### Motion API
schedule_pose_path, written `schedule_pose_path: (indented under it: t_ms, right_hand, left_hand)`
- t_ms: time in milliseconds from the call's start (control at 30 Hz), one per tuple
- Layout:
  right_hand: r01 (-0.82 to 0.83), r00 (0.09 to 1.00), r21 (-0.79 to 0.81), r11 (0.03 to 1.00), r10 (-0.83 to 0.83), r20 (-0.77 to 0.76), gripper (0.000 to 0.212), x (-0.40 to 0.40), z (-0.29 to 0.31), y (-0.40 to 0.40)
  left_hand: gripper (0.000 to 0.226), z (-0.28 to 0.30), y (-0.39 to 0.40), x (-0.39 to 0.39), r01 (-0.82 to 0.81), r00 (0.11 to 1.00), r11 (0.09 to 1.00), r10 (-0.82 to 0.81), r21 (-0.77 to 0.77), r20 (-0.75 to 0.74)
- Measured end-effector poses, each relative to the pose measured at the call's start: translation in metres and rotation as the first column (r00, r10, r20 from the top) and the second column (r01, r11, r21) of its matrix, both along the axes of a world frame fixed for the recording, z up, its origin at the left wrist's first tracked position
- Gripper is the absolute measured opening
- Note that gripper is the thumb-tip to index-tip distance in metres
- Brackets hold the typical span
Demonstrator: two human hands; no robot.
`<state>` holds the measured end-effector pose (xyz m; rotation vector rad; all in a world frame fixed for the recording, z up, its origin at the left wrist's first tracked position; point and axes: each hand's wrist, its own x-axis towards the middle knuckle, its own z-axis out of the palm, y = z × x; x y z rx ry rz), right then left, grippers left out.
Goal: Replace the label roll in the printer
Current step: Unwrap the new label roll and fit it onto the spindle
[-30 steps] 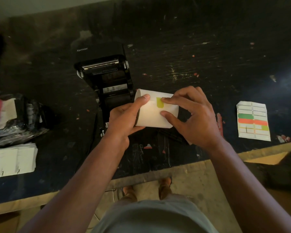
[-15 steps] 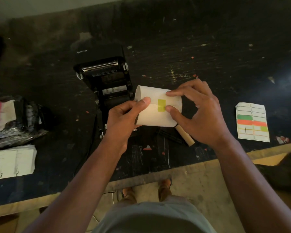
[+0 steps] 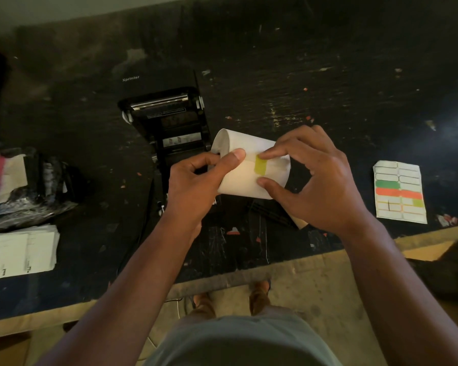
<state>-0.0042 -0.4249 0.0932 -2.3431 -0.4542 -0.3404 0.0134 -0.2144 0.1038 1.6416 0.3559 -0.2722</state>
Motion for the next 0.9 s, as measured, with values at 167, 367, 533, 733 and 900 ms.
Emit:
schedule_pose_path:
  t_ms: [167,367,533,733,900]
  right_hand:
    - [0.000,0.998,0.006,1.000,0.000,0.058,0.036,0.003,-0.003,-0.002]
    - [-0.010,0.996,0.025,1.000,0.007,0.092,0.031,0.009,-0.003,-0.002]
    - [-0.020,0.992,0.014,1.000,0.018,0.127,0.024,0.011,-0.004,0.000]
    - [-0.015,0.992,-0.012,1.000,0.016,0.129,0.016,0.011,-0.003,0.006]
    - [-0.013,1.000,0.031,0.999,0.013,-0.002,0.016,0.014,-0.006,0.005]
  left_hand:
    - [0.022,0.006,0.001,0.003,-0.005,0.994,0.999,0.001,-0.036,-0.105]
    - [0.019,0.007,-0.001,0.006,-0.008,0.985,0.999,0.002,-0.033,-0.171]
    - [0.021,0.008,0.000,0.009,-0.020,0.980,0.998,0.009,-0.055,-0.200]
    - [0.021,0.006,0.000,0.010,-0.018,0.978,0.997,0.003,-0.071,-0.208]
    - [0.016,0.002,-0.002,0.009,-0.019,0.981,0.998,0.006,-0.064,-0.192]
